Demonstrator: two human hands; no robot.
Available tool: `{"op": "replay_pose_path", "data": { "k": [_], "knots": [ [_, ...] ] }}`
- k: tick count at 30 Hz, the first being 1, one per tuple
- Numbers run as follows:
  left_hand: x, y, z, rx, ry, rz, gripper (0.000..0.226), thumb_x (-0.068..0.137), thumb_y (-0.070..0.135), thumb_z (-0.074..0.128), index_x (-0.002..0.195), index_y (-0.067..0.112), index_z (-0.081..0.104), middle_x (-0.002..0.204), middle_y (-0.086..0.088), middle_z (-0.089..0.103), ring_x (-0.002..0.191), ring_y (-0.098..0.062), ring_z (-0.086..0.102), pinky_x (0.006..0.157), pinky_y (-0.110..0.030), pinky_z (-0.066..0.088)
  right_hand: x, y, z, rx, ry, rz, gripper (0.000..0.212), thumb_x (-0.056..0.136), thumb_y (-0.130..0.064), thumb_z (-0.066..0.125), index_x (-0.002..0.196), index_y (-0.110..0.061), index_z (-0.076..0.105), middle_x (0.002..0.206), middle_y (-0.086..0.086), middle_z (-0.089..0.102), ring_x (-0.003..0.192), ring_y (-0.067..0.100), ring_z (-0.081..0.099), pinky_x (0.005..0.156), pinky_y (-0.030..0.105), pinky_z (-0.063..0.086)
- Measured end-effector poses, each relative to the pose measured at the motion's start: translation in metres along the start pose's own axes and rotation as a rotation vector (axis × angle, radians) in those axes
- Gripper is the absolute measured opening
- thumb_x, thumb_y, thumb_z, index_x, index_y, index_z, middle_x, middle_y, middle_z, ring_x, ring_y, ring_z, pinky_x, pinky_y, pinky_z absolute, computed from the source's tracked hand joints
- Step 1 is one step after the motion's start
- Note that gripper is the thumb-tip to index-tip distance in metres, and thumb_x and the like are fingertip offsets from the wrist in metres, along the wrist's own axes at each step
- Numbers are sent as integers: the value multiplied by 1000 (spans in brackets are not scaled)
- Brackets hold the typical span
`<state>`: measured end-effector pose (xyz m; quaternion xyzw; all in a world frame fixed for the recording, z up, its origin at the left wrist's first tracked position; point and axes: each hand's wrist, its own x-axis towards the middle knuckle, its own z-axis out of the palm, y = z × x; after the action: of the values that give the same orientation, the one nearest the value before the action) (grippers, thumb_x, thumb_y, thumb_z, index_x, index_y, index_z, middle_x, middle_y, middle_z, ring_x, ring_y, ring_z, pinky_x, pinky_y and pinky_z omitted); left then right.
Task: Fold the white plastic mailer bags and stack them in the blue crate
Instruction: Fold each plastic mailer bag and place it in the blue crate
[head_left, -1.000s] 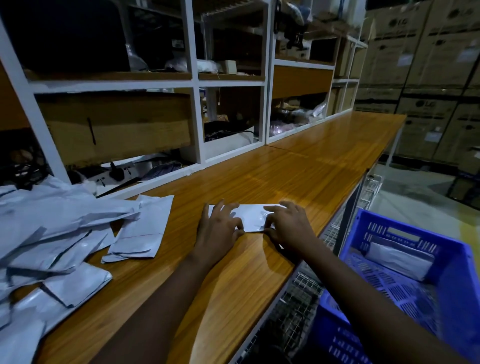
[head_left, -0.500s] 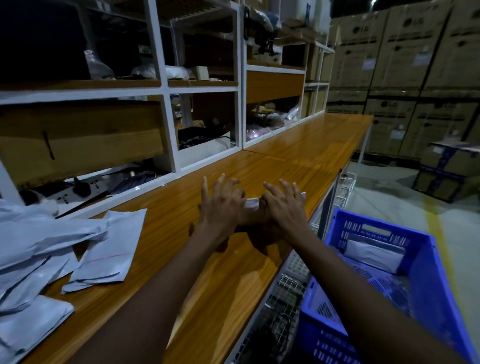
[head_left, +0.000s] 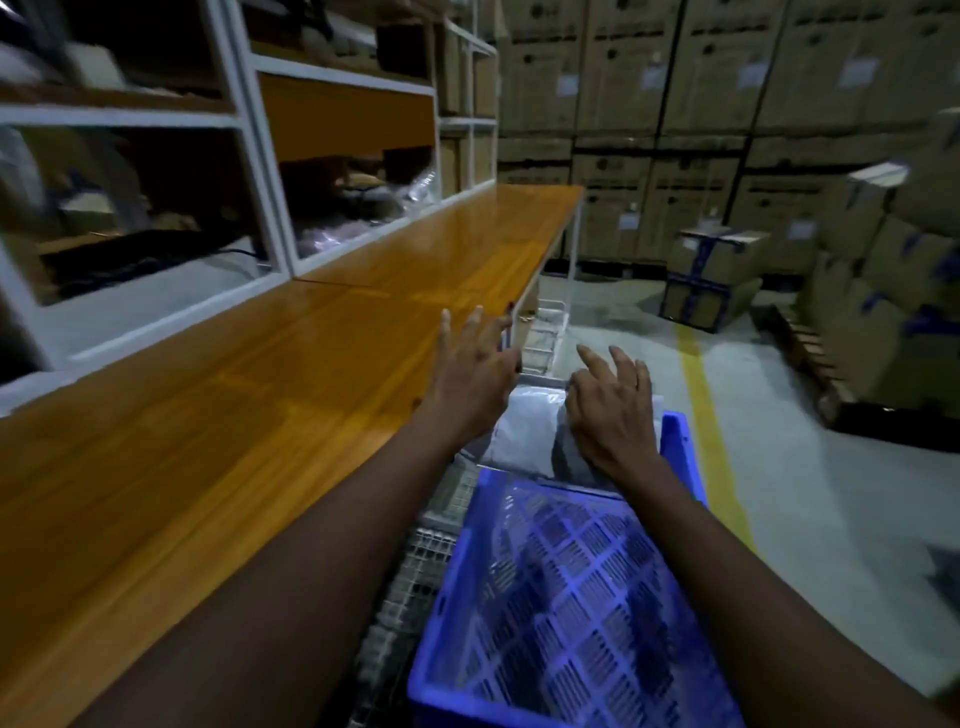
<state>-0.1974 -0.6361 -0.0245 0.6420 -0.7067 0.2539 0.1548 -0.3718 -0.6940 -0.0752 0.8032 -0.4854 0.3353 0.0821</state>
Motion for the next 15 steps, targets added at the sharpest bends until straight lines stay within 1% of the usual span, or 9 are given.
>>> {"op": "replay_pose_path", "data": {
  "k": [2, 3, 5, 7, 9, 12, 15],
  "knots": [
    [24, 24, 25, -57, 5, 21, 10, 82, 21, 72, 91, 21, 71, 141, -12, 52, 138, -39, 37, 111, -68, 16, 1, 34, 13, -31, 5, 49, 47, 88, -32, 26, 87, -8, 67, 142, 13, 55, 134, 44, 42, 110, 61, 28],
    [32, 34, 39, -83, 4, 12, 13, 80, 21, 73, 92, 20, 72, 141, -12, 52, 138, -38, 38, 111, -67, 17, 0, 48, 21, -53, -5, 63, 48, 88, -32, 26, 85, -8, 67, 142, 14, 55, 133, 45, 43, 110, 61, 29],
    [41, 51, 68, -104, -30, -19, 13, 84, 24, 69, 97, 21, 71, 151, -11, 42, 144, -36, 26, 114, -64, 10, -3, 73, 41, -112, -35, 83, 48, 88, -32, 28, 83, -8, 69, 140, 15, 57, 131, 47, 45, 109, 64, 30],
    [41, 61, 103, -135, -93, -56, 10, 89, 27, 63, 95, 22, 69, 159, -11, 28, 149, -37, 12, 117, -62, 3, -10, 93, 65, -190, -54, 65, 47, 89, -31, 30, 81, -8, 70, 137, 16, 59, 127, 52, 46, 108, 68, 29],
    [35, 68, 137, -151, -157, -92, 10, 90, 29, 61, 94, 24, 68, 163, -12, 16, 150, -38, 3, 117, -60, -4, -19, 106, 90, -261, -70, 22, 43, 89, -29, 33, 79, -9, 70, 135, 19, 59, 125, 57, 45, 109, 70, 23],
    [26, 77, 181, -124, -234, -112, 13, 91, 31, 59, 92, 26, 70, 165, -13, 4, 150, -40, -4, 114, -58, -11, -30, 121, 123, -346, -126, 27, 28, 82, -26, 48, 73, -12, 71, 137, 19, 58, 127, 59, 42, 111, 67, 13],
    [27, 85, 215, -106, -284, -125, 14, 91, 33, 58, 95, 28, 71, 164, -14, -7, 149, -42, -12, 114, -61, -12, -36, 135, 155, -365, -176, 83, 17, 74, -25, 60, 69, -14, 71, 138, 21, 56, 129, 59, 42, 111, 64, 12]
  ]
}}
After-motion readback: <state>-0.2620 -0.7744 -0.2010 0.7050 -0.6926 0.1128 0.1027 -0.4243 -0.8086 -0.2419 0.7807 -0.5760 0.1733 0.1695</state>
